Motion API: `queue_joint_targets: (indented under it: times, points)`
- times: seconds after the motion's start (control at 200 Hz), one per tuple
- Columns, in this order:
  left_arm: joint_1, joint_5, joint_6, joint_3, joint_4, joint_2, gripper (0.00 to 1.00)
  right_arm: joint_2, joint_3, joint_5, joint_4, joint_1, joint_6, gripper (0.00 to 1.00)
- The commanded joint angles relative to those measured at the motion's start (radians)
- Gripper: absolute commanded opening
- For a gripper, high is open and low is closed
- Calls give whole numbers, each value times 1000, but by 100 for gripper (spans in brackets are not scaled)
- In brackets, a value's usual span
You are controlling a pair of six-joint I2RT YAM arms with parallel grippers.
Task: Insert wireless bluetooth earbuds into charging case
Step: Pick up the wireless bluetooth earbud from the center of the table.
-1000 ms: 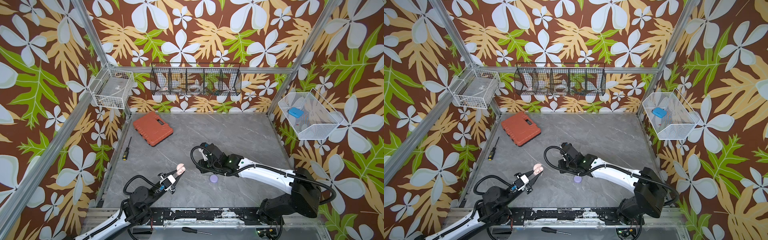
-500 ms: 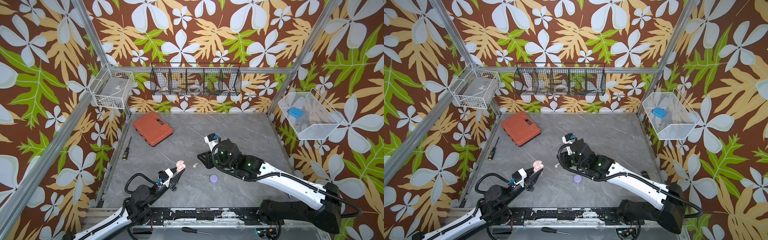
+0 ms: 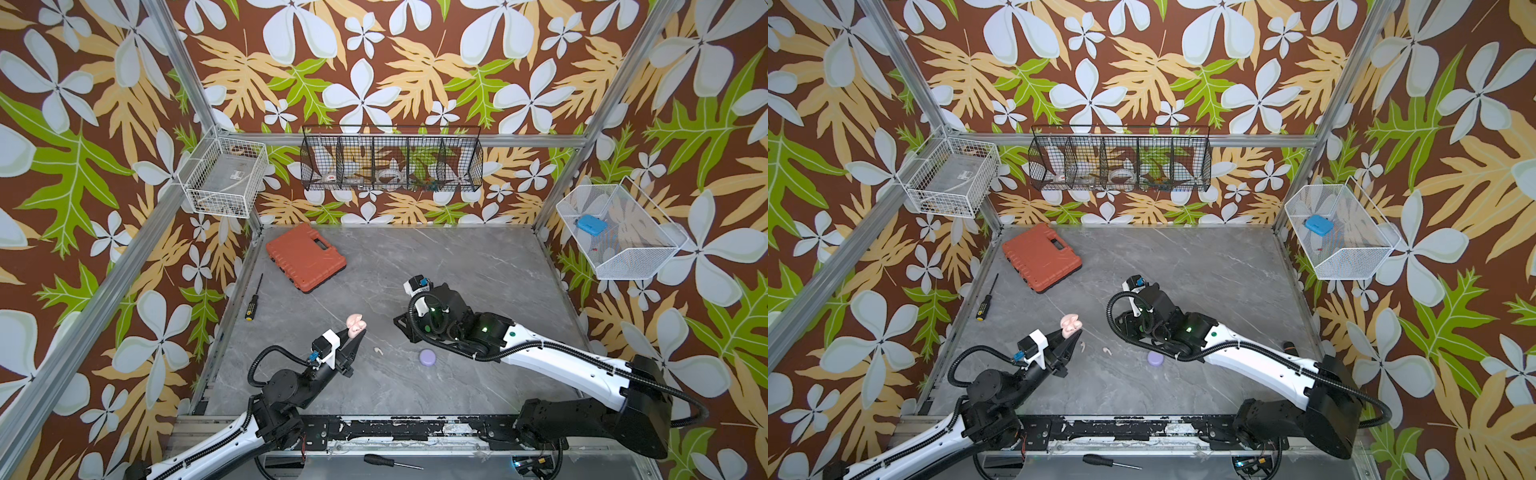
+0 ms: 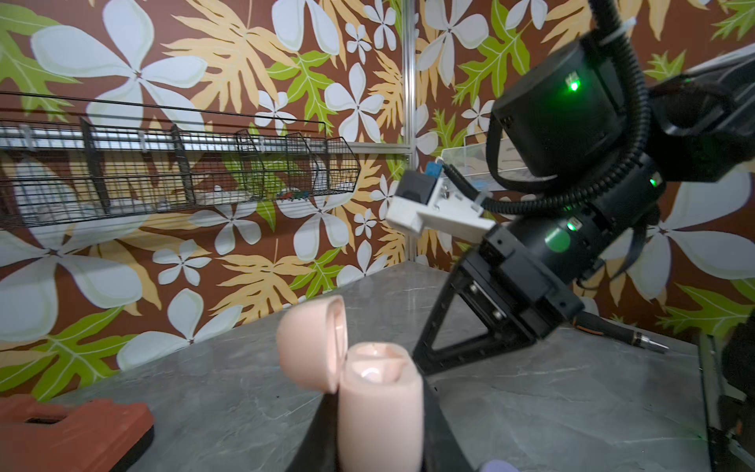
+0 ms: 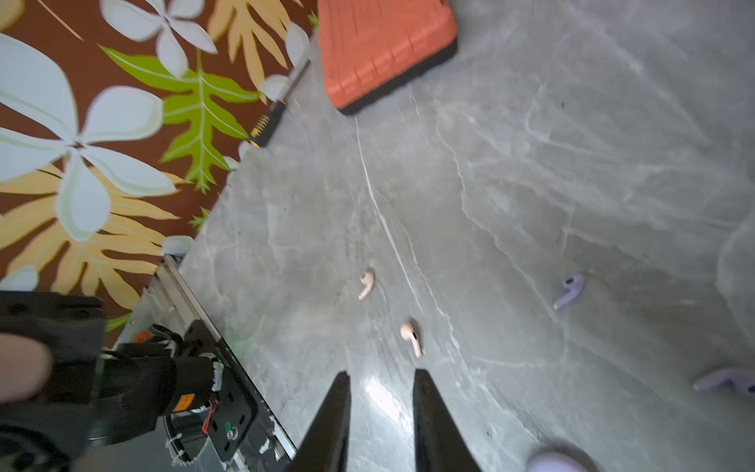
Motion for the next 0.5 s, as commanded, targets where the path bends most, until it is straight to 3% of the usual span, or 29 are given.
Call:
queue_joint_targets:
  times: [0.0,0.205,0.495]
  points:
    - [1,-187,54,6,94,-8,0,30,-30,-34,6,4,18,33]
    - [28,-359,117,4,154,-23,0,166,-45,-119,41,9,-9,38]
    - [52,-385,143,1,161,-55,0,316,-17,-149,118,69,-14,39]
